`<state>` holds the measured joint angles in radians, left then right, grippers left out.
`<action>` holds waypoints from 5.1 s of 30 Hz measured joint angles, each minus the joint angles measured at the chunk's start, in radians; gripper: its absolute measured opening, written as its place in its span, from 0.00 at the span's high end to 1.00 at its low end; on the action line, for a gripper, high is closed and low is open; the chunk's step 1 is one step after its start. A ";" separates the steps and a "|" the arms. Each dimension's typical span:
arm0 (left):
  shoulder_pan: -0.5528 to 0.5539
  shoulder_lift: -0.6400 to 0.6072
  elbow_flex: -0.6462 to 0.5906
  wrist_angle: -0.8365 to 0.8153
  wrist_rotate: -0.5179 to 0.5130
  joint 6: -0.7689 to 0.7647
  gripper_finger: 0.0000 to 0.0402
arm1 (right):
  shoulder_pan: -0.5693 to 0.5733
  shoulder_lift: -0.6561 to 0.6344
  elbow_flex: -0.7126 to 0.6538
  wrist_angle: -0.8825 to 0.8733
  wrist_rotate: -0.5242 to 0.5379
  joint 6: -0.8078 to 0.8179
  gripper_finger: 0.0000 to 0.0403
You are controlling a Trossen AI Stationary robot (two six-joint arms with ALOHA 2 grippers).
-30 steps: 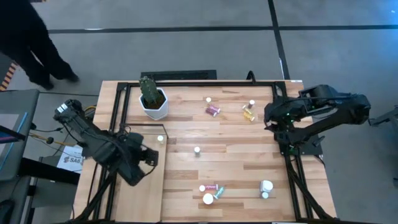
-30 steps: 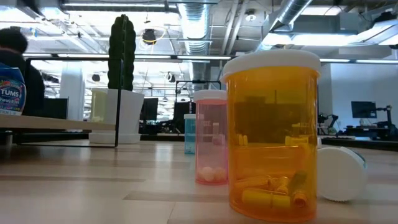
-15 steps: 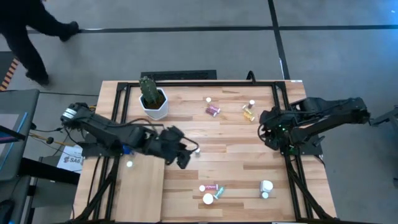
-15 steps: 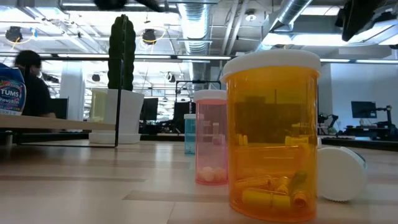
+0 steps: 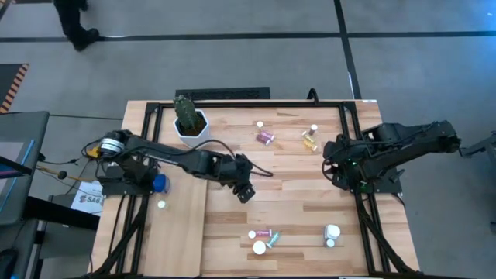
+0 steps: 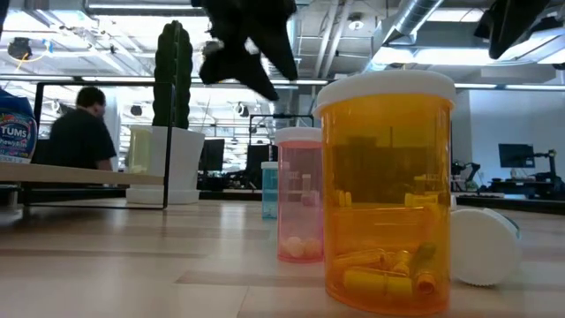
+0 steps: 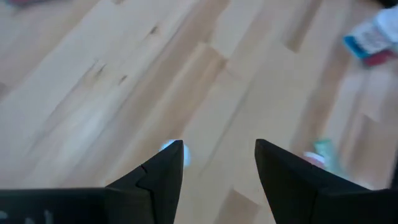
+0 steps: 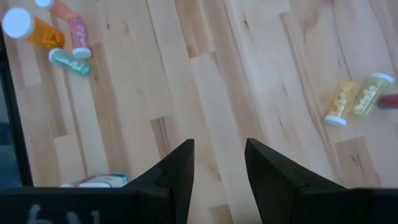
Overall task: Pick and place medicine bottles onto shelf by color
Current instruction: Put the light blue pill bottle on the shelf
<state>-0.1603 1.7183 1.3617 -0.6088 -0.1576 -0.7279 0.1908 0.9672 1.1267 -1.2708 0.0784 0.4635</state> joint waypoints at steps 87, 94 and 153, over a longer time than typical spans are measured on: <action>0.027 0.225 0.032 -0.044 0.054 0.481 0.54 | -0.043 0.000 0.001 0.000 0.001 -0.044 0.62; 0.027 0.225 0.032 -0.073 0.067 0.479 0.69 | -0.043 0.000 0.001 0.000 0.001 -0.045 0.62; -0.318 -0.627 -0.561 -0.495 -0.139 -0.673 0.77 | -0.043 0.003 0.001 0.000 0.002 -0.053 0.63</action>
<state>-0.4782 1.0915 0.8008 -1.1034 -0.2970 -1.4006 0.1482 0.9703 1.1278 -1.2705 0.0799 0.4103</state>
